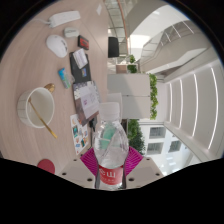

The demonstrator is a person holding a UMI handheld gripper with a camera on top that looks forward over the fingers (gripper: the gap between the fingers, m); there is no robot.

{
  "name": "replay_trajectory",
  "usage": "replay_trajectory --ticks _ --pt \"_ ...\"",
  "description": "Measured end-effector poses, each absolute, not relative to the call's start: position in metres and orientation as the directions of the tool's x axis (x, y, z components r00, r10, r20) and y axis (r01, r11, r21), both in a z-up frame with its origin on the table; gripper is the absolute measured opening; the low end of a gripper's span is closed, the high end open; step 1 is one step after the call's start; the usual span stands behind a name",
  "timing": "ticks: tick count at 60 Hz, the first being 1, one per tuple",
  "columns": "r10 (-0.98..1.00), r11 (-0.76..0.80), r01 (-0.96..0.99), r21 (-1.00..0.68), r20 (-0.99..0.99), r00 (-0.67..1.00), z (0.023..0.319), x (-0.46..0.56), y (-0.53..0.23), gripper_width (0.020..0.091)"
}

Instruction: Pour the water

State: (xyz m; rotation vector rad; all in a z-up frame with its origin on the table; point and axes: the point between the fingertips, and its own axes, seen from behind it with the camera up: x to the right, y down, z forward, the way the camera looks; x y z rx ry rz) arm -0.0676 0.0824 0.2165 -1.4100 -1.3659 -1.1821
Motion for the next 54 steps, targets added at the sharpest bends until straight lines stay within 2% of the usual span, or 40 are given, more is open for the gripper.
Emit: replay_trajectory --ticks 2,3,4,5,6,8,10,14,18,22,23,24,37,48,54 --pt "0.187 -0.101 0.982 -0.158 0.967 0.175 0.229 -0.064 0.089 0.0296" --pt "0.177 -0.109 0.958 -0.267 0.943 0.283 0.234 -0.062 0.09 0.0256" --pt "0.116 -0.125 0.904 -0.41 0.898 0.424 0.231 -0.057 0.069 0.0299" --pt "0.115 -0.122 0.852 -0.51 0.845 0.522 0.233 -0.055 0.068 0.0302" --pt "0.089 -0.106 0.795 -0.597 0.791 0.606 0.251 -0.052 0.048 0.0323" --pt "0.181 -0.125 0.672 -0.73 0.649 0.739 0.243 -0.048 0.065 0.0359" --pt "0.183 -0.134 0.505 -0.853 0.479 0.858 0.232 -0.042 0.046 0.0375" --pt "0.151 -0.13 0.218 -0.967 0.198 0.968 0.205 -0.029 0.02 0.0411" --pt "0.188 -0.182 0.111 -0.977 0.076 0.979 0.182 -0.006 0.036 0.0436" --pt "0.204 -0.243 0.075 -0.967 0.024 0.979 0.136 0.007 0.036 0.0444" --pt "0.204 -0.24 0.063 -0.969 0.013 0.979 0.111 0.005 0.034 0.0444" --pt "0.211 -0.255 0.067 -0.965 0.012 0.977 0.12 0.01 0.035 0.0444" --pt "0.264 -0.314 0.034 -0.949 -0.053 0.963 0.057 0.015 0.031 0.047" --pt "0.299 -0.263 0.042 -0.964 -0.04 0.953 0.057 0.015 0.031 0.0473" --pt "0.301 -0.302 0.047 -0.952 -0.048 0.952 0.055 0.016 0.025 0.0532"
